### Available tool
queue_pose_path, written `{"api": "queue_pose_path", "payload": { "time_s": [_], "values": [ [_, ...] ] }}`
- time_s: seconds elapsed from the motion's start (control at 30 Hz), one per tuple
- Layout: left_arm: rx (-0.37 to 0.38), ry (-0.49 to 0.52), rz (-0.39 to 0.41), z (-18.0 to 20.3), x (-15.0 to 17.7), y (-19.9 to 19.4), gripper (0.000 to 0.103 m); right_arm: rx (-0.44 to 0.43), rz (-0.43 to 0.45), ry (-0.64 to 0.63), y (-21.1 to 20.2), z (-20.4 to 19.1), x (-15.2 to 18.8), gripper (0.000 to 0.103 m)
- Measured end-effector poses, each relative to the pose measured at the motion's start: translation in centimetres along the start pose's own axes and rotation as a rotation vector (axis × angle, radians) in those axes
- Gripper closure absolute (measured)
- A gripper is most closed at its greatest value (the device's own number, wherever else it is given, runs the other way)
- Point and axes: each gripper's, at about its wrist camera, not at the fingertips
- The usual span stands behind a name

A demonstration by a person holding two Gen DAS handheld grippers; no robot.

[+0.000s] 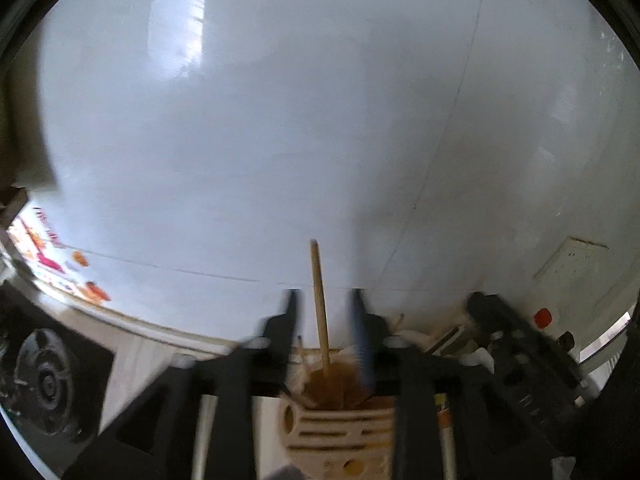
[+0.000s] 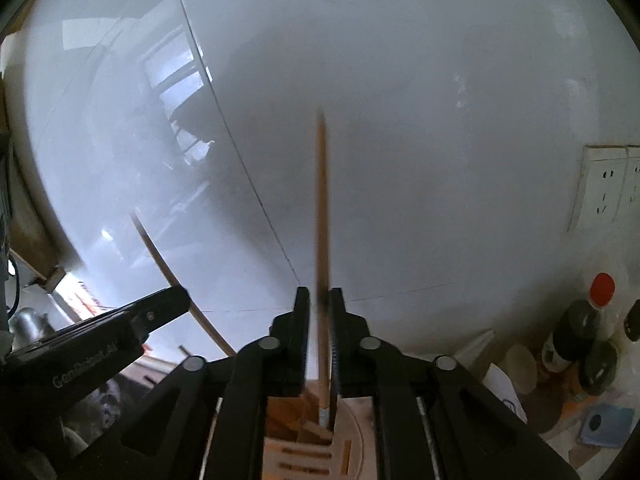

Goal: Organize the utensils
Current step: 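Open both tools to drop the wooden chopsticks into the holder, then grasp a dark chopstick with the right tool while the left grasps another dark one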

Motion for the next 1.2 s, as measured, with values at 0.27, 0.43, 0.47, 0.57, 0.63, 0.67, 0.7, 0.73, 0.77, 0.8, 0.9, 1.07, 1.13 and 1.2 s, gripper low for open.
{"api": "queue_pose_path", "payload": {
  "time_s": [0.27,0.43,0.47,0.57,0.63,0.67,0.7,0.73,0.77,0.8,0.9,1.07,1.13,1.2],
  "values": [
    [-0.111,-0.019,0.004,-1.7,2.4,-5.1,0.001,0.065,-0.023,0.040,-4.4,1.8,0.1,0.067],
    [-0.215,0.014,-0.044,-0.8,6.3,-4.6,0.000,0.133,-0.081,0.086,-7.4,3.7,2.5,0.045],
    [-0.216,0.009,-0.062,-0.5,7.2,-4.5,0.000,0.145,-0.095,0.093,-7.7,4.0,3.0,0.037],
    [-0.227,0.008,-0.130,-0.4,10.2,-3.3,0.000,0.165,-0.135,0.131,-9.0,6.3,5.4,0.021],
    [-0.249,0.022,-0.174,0.2,12.1,-2.6,0.000,0.182,-0.168,0.151,-9.7,8.2,7.4,0.016],
    [-0.257,0.024,-0.192,0.6,13.3,-2.2,0.000,0.202,-0.183,0.152,-9.8,8.8,8.3,0.016],
    [-0.257,0.022,-0.219,1.1,14.7,-1.6,0.000,0.233,-0.209,0.148,-9.7,9.5,9.5,0.016],
    [-0.251,0.020,-0.245,1.4,15.8,-1.0,0.000,0.253,-0.230,0.147,-10.4,11.5,10.7,0.016],
    [-0.240,0.020,-0.280,1.9,17.0,-0.2,0.000,0.272,-0.255,0.143,-10.8,12.9,11.6,0.016],
    [-0.228,0.026,-0.319,2.6,18.4,0.7,0.000,0.301,-0.300,0.137,-10.5,14.0,13.2,0.016],
    [-0.224,0.059,-0.402,4.4,21.7,3.0,0.000,0.346,-0.420,0.139,-9.7,17.0,16.8,0.016],
    [-0.222,0.105,-0.538,7.0,26.9,6.3,0.000,0.374,-0.669,0.121,-6.6,20.4,25.0,0.039],
    [-0.238,0.131,-0.587,7.7,28.8,7.2,0.000,0.385,-0.753,0.116,-5.7,21.0,28.2,0.041],
    [-0.244,0.146,-0.633,8.1,30.3,7.9,0.000,0.382,-0.805,0.120,-5.4,21.7,30.4,0.045]
  ]
}}
Point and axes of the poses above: each gripper's, at about its wrist camera, not at the fingertips, and y roughly the way its jaws point, z to its right, x to its underside, and after that the axes turned 7 degrees about x, right-handed
